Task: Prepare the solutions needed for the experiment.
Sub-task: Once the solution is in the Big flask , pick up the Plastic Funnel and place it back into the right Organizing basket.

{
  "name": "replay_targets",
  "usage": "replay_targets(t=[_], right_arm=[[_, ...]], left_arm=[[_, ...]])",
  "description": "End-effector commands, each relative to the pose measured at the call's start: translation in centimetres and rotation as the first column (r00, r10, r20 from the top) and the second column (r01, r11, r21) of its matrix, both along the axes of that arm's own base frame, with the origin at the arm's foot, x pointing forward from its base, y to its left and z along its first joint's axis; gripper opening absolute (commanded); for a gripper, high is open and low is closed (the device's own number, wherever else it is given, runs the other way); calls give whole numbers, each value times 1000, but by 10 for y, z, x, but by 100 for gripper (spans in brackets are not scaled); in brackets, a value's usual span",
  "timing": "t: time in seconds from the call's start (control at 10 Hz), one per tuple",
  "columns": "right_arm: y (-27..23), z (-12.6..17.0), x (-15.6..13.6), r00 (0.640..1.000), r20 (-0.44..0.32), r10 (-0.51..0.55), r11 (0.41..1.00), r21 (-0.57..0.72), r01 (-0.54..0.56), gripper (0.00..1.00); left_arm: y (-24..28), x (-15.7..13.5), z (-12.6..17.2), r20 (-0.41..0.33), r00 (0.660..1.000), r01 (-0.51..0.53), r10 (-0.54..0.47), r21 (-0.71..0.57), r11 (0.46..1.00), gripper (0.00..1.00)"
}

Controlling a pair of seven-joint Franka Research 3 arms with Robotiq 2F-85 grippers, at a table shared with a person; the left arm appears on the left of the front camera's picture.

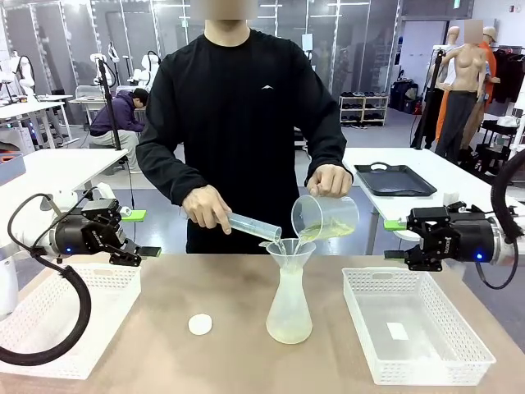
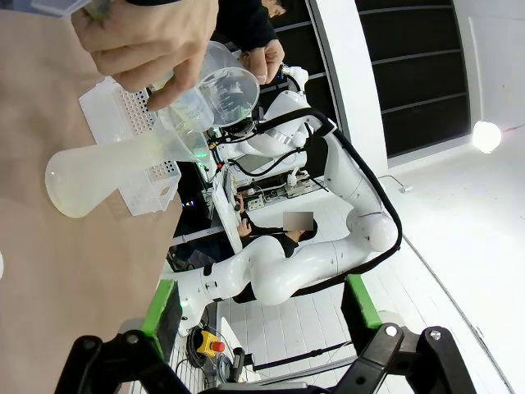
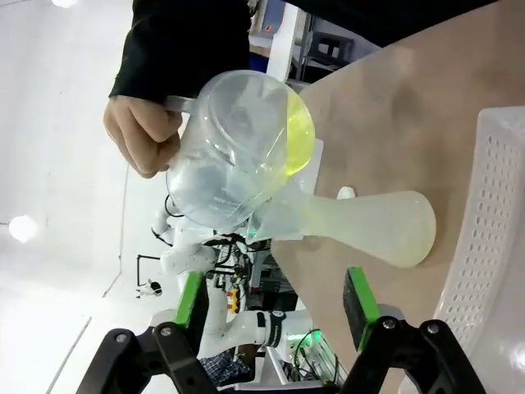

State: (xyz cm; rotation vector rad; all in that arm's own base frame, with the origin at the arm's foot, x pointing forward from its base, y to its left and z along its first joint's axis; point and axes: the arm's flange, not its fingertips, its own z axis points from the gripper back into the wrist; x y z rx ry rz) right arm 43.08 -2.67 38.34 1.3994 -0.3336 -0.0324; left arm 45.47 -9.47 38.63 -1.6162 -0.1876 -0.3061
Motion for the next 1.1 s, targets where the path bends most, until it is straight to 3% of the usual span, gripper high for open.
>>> replay_targets(t=[0.0,1.0], right_arm=[[0,-7,4,1000,-5,24,999,28,-23,84],[1,-8,-1,1000,-19,18,1000,20,-18,84]], left_arm=[[-1,0,1,3,1000,-4,4,-1,1000,100],[-1,0,1,3,1000,-4,4,-1,1000,100]])
